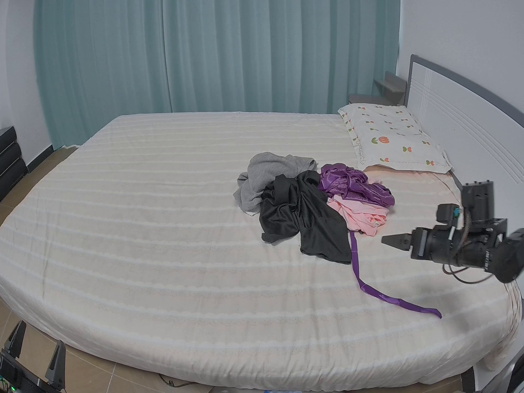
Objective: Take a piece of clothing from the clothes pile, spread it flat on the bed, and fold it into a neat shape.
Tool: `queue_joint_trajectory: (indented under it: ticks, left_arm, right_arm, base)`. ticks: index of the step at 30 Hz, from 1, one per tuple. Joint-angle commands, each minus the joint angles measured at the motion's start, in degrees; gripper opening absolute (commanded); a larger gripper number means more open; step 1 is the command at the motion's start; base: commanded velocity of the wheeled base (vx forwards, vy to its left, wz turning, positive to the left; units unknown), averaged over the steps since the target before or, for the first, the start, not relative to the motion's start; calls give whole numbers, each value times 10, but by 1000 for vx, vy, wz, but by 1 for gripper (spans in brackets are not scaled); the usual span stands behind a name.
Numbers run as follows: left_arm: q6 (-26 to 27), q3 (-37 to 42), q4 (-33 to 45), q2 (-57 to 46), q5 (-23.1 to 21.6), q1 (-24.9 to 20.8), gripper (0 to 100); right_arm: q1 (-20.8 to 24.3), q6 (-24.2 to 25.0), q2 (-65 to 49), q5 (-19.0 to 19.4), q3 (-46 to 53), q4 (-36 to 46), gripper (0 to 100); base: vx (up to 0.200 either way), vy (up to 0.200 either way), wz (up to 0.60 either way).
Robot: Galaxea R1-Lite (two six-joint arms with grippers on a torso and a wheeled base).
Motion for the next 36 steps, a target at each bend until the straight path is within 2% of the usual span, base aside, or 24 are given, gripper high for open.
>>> queue_joint_trajectory:
  ticks: [1, 12, 16, 36]
  left_arm:
    - [0, 10, 0, -10, 0, 0, 100]
    - [0, 10, 0, -10, 0, 0, 100]
    - [0, 10, 0, -10, 0, 0, 100]
    - [0, 10, 0, -10, 0, 0, 100]
  right_arm:
    - [41, 89, 319, -48, -220, -58, 100]
    - [40, 113, 451, -64, -349, -49, 100]
    - [39, 115, 476, -78, -385, -31, 100]
    - [54, 114, 560, -79, -507, 13, 100]
  base:
    - [0, 0, 0]
    - [0, 0, 0]
    - [0, 0, 0]
    - [0, 0, 0]
